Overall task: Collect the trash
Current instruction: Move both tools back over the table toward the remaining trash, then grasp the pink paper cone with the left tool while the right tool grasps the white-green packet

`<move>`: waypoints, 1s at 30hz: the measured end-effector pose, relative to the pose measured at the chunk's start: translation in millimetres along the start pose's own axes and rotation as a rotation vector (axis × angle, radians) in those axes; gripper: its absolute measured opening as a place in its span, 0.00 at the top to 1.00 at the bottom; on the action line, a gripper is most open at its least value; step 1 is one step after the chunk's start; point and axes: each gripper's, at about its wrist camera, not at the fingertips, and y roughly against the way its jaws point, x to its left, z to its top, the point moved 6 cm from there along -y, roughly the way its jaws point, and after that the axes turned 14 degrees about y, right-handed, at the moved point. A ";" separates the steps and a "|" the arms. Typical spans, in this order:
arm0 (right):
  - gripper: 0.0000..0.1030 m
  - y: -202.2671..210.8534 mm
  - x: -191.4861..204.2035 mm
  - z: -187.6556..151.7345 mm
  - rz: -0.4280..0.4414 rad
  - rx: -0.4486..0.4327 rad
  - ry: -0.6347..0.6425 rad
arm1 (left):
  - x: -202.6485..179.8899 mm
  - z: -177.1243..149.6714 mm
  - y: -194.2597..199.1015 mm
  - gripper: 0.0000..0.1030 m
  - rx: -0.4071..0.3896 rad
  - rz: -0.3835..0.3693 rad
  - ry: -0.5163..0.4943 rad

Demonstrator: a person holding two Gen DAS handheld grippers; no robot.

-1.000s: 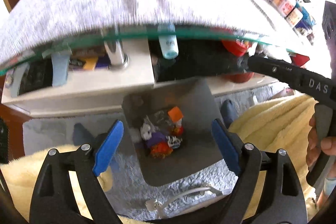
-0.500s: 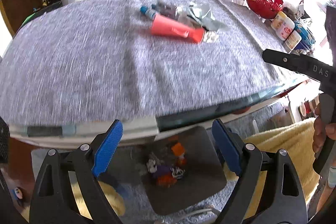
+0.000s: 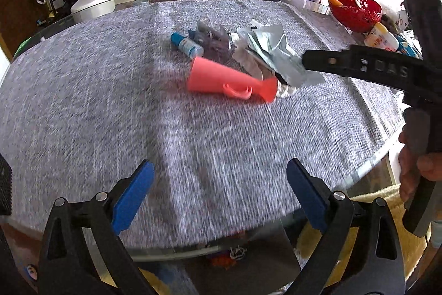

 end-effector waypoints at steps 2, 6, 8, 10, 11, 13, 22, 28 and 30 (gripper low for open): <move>0.32 -10.2 0.8 5.5 0.002 0.012 0.006 | -2.0 5.3 -6.3 0.10 0.002 -0.006 0.001; 0.31 -32.5 4.3 11.7 0.012 0.049 0.016 | -3.5 16.0 -17.9 0.09 0.007 -0.022 0.007; 0.31 -42.0 5.0 11.4 0.021 0.068 0.012 | -2.4 20.7 -21.7 0.09 0.008 -0.029 0.012; 0.29 -48.4 5.7 11.2 0.031 0.079 0.006 | -2.0 24.3 -24.8 0.09 0.008 -0.033 0.014; 0.29 -50.0 6.6 12.0 0.035 0.079 0.008 | -2.0 26.6 -26.8 0.09 0.008 -0.036 0.014; 0.30 -50.7 5.9 13.4 0.027 0.066 0.017 | -3.3 30.0 -30.9 0.08 0.012 -0.042 0.011; 0.64 -43.4 -8.4 22.9 0.027 0.034 0.032 | -21.0 48.0 -43.6 0.08 0.012 -0.069 -0.012; 0.77 -38.3 -14.1 28.4 0.050 0.017 0.025 | -29.1 57.6 -56.7 0.08 0.015 -0.054 -0.042; 0.77 -37.9 -14.3 29.7 0.058 0.014 0.020 | -30.4 59.8 -61.4 0.08 0.022 -0.056 -0.042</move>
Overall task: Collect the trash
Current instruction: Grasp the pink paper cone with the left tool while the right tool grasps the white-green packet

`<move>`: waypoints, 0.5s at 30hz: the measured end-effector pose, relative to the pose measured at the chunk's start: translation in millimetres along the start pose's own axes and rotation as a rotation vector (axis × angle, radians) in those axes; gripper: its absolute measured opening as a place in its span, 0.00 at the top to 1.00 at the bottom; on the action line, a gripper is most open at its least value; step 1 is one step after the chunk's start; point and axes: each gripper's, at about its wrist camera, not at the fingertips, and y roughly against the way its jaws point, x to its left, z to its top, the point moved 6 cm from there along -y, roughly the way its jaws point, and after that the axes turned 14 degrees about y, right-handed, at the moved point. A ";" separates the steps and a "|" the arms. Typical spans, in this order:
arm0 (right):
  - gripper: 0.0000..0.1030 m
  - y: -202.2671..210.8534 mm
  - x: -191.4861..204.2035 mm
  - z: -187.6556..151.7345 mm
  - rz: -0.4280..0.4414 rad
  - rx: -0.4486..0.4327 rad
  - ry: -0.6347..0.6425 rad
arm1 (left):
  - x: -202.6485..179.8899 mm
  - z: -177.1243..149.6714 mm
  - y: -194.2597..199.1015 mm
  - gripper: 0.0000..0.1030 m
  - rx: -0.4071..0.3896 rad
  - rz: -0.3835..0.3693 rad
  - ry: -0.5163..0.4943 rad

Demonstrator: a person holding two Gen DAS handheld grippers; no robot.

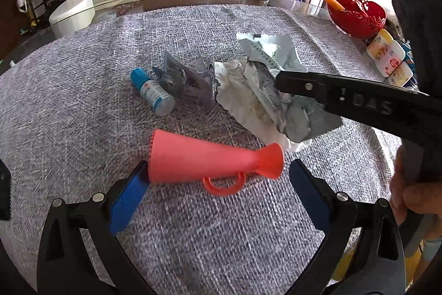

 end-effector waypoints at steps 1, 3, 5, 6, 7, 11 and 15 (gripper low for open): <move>0.78 0.1 -1.3 0.5 0.003 -0.001 -0.003 | -0.7 0.8 -2.0 0.09 0.002 0.000 -0.004; 0.78 1.1 -2.9 1.3 0.010 -0.003 -0.006 | -2.3 1.7 -5.1 0.10 0.003 0.002 -0.014; 0.78 2.2 -3.4 -0.8 0.014 -0.003 -0.010 | -3.6 1.8 -6.9 0.14 0.000 0.014 -0.027; 0.78 2.9 -4.4 -1.8 0.017 -0.002 -0.014 | -3.5 1.0 -6.6 0.14 -0.003 0.020 -0.034; 0.78 3.6 -4.7 -2.5 0.020 -0.001 -0.017 | -4.8 0.8 -7.0 0.14 -0.004 0.020 -0.040; 0.78 10.2 -3.9 -4.6 0.021 -0.008 -0.018 | -2.9 -1.3 -2.3 0.15 -0.004 0.023 -0.035; 0.78 26.2 0.1 -6.4 0.019 -0.029 -0.015 | 3.5 -5.7 16.8 0.15 -0.025 0.022 -0.015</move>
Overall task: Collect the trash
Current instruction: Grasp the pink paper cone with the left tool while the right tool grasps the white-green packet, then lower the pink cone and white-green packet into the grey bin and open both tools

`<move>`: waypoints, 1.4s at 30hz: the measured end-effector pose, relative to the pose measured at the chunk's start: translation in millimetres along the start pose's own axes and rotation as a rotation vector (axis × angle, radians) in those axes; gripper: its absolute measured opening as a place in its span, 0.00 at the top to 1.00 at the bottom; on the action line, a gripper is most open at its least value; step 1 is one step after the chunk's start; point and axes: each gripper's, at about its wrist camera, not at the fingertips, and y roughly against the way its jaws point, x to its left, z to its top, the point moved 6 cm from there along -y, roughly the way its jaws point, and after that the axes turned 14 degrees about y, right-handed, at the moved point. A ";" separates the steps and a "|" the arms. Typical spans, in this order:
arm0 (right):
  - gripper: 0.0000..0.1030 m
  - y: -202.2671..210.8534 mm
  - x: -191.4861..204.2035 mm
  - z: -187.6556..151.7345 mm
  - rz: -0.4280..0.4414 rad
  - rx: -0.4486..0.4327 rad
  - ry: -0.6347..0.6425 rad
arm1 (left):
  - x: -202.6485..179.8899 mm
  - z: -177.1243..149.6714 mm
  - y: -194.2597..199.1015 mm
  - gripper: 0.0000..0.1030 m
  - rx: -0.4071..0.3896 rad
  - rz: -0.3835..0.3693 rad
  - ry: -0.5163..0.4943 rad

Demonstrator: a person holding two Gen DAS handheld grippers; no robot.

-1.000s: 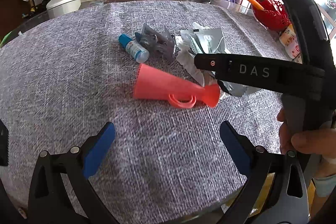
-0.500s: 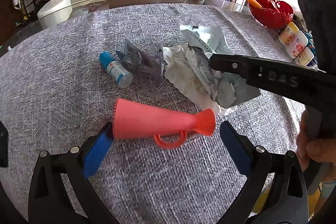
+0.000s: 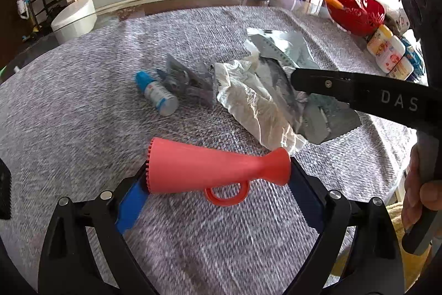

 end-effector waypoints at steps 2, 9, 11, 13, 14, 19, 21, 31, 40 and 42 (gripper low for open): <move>0.78 11.2 3.5 -0.1 0.000 -0.015 0.002 | 2.6 -2.3 13.7 0.15 -0.017 0.001 0.011; 0.78 56.7 21.6 -16.4 -0.010 -0.060 0.015 | 2.9 -26.8 66.0 0.15 -0.063 -0.009 0.014; 0.78 69.2 28.4 -28.0 -0.022 -0.063 0.020 | 1.9 -40.1 82.0 0.15 -0.072 -0.012 0.013; 0.78 80.0 36.8 -43.5 -0.026 -0.064 0.023 | 1.6 -52.1 94.4 0.18 -0.079 -0.017 0.015; 0.78 83.4 40.8 -50.0 -0.028 -0.063 0.023 | 2.0 -59.7 100.6 0.18 -0.081 -0.019 0.018; 0.78 97.4 53.3 -90.7 -0.025 -0.048 0.012 | 1.8 -93.9 120.0 0.18 -0.083 -0.039 0.025; 0.78 100.8 56.9 -104.8 -0.023 -0.048 0.003 | 1.2 -105.5 122.8 0.18 -0.082 -0.041 0.025; 0.78 104.9 82.3 -160.3 -0.010 -0.047 -0.021 | 3.0 -173.4 125.8 0.18 -0.030 -0.019 -0.005; 0.78 78.1 107.3 -209.7 0.008 0.046 -0.001 | 22.3 -225.3 101.6 0.18 0.025 -0.009 0.043; 0.78 69.2 108.4 -222.8 0.016 0.074 -0.007 | 26.5 -233.0 95.8 0.18 0.037 -0.007 0.053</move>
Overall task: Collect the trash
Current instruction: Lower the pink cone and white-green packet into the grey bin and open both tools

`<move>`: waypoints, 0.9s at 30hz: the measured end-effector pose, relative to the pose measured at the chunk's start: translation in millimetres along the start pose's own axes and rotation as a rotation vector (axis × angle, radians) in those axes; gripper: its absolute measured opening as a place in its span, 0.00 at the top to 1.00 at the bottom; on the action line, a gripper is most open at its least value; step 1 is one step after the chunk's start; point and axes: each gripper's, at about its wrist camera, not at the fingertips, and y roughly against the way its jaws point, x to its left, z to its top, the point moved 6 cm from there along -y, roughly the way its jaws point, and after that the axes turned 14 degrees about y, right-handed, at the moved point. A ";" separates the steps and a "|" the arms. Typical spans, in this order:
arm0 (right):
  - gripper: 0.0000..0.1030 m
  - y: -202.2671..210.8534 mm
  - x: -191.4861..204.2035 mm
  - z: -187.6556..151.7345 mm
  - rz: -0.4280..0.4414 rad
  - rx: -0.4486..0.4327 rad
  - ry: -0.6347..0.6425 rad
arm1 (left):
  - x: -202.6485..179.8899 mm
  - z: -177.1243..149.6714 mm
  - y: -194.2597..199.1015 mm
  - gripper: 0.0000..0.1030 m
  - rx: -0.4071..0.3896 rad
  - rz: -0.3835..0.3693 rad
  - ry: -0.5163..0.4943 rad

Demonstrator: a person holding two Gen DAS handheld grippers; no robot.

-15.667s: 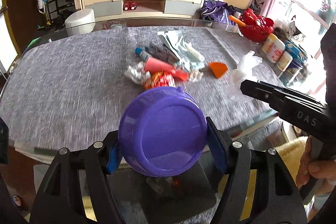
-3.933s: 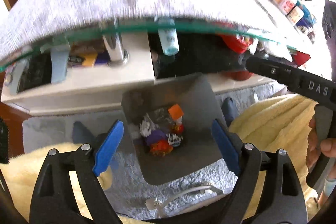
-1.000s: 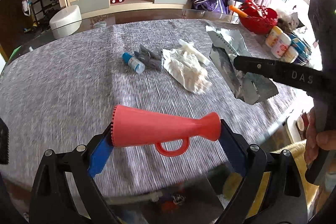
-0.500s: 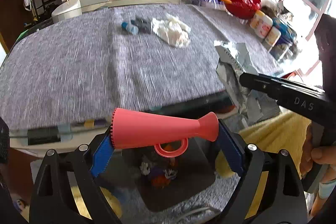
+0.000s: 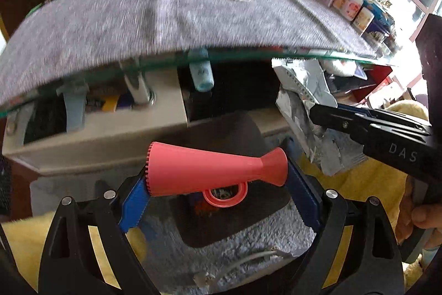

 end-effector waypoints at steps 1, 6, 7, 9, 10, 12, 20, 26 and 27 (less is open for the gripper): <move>0.78 -4.2 -0.9 -3.4 -0.001 0.011 0.001 | 2.4 -4.4 -3.7 0.18 0.004 0.002 0.004; 0.78 -20.5 -7.2 -20.4 0.000 0.052 -0.003 | 8.9 -19.6 -19.2 0.18 0.024 0.011 0.016; 0.78 -24.1 -8.8 -23.0 0.006 0.063 -0.006 | 9.3 -23.4 -22.9 0.18 0.029 0.013 0.017; 0.78 -29.6 -10.5 -27.4 0.012 0.079 -0.008 | 9.6 -28.6 -29.0 0.18 0.039 0.012 0.017; 0.78 -33.9 -11.2 -29.4 0.014 0.090 -0.006 | 9.0 -30.1 -31.6 0.18 0.043 0.012 0.016; 0.78 -40.7 -11.9 -31.4 0.021 0.106 -0.005 | 9.7 -33.2 -37.3 0.18 0.051 0.016 0.014; 0.77 -61.5 -11.1 -31.6 0.067 0.140 -0.011 | 16.5 -41.6 -60.4 0.18 0.103 0.032 0.019; 0.75 -74.3 -1.4 -28.5 0.089 0.165 0.007 | 17.6 -43.4 -67.7 0.18 0.129 0.026 0.020; 0.75 -75.9 -0.1 -28.0 0.093 0.168 0.007 | 17.8 -43.8 -68.6 0.18 0.132 0.025 0.022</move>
